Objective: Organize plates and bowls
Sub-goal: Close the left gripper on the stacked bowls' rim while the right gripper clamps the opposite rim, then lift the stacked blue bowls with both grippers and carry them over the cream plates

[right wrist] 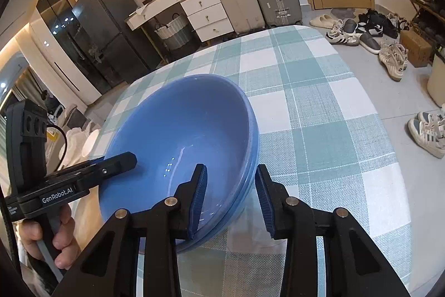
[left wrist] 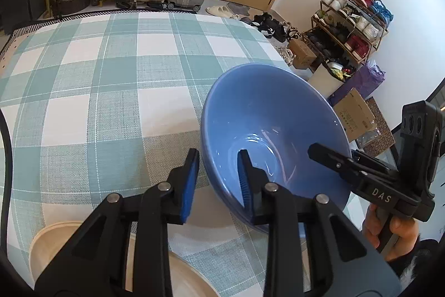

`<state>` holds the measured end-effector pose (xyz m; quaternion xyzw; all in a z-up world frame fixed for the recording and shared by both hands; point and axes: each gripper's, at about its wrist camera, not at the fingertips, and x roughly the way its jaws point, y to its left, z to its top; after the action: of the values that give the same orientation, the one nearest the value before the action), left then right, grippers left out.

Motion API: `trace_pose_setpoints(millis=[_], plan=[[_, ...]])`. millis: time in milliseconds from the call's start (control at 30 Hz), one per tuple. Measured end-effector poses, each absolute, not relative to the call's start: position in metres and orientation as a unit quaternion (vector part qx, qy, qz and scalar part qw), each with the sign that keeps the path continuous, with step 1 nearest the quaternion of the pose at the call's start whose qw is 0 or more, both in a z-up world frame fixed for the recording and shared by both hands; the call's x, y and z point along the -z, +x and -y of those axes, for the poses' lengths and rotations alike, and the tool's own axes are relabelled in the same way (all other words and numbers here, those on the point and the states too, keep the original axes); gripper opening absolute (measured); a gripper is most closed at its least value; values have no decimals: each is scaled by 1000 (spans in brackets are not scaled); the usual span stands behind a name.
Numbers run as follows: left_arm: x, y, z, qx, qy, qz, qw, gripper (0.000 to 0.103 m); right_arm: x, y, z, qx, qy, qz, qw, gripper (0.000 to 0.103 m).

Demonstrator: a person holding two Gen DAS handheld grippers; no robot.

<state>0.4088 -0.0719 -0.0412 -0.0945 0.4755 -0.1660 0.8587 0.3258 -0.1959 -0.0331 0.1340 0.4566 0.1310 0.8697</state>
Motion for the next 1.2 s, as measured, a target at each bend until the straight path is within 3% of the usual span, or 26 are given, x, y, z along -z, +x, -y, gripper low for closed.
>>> trace_pose_setpoints(millis=[733, 1200], plan=[[32, 390, 79, 154, -44, -460, 874, 22, 22, 313, 185, -121, 94, -450, 879, 34], [-9, 348, 64, 143, -39, -424, 894, 22, -16, 283, 167, -129, 86, -421, 894, 34]])
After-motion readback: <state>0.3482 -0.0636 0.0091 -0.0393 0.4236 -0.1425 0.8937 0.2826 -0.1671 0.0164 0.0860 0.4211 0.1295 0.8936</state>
